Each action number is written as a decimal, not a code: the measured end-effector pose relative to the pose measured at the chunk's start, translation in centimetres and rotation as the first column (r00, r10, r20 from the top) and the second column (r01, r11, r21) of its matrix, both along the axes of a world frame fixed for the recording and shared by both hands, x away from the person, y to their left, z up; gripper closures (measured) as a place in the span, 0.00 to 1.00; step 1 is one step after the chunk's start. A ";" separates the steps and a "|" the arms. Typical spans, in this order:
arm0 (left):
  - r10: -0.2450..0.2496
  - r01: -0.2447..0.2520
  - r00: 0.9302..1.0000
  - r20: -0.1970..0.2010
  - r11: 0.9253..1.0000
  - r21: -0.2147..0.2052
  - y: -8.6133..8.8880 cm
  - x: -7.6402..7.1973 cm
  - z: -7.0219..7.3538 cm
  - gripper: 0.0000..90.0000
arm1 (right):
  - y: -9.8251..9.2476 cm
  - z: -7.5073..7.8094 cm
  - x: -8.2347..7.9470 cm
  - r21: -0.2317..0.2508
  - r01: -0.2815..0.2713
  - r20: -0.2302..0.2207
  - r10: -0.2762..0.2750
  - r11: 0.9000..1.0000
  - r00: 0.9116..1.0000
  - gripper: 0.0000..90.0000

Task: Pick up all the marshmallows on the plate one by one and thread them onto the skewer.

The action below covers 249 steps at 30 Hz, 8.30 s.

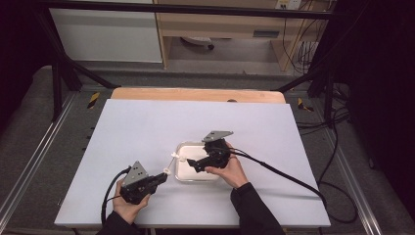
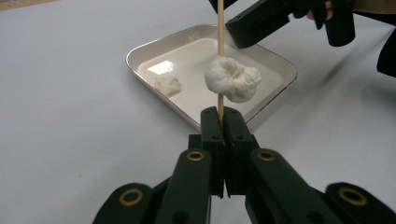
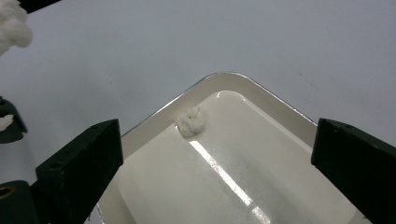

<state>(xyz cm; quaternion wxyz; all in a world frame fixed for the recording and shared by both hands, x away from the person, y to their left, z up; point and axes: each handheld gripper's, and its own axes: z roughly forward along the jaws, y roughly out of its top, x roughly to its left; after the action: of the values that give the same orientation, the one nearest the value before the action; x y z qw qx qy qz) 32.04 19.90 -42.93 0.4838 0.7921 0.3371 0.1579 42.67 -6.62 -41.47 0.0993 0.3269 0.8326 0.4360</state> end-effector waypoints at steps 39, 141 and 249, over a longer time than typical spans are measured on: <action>-0.002 0.002 1.000 0.000 1.000 0.005 -0.1 0.0 -0.1 0.98 | 4.9 -3.4 2.0 -0.094 -0.066 -0.041 0.062 0.993 0.997 0.65; -0.071 0.070 0.997 0.012 0.997 0.044 -2.0 -0.4 -0.4 0.99 | -3.1 5.0 -1.8 0.401 -0.137 -0.056 0.174 0.906 0.983 0.86; -0.052 0.051 0.998 0.022 0.998 0.037 -2.3 0.0 -0.3 0.99 | -3.8 1.8 -3.5 0.233 -0.070 -0.019 0.076 0.970 0.997 0.10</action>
<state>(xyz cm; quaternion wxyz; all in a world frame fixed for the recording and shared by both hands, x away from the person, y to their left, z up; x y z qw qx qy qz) 32.01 17.64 -43.18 0.4768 0.8074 0.3083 0.1605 39.21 -10.43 -39.72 0.0327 0.3114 0.7886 0.5292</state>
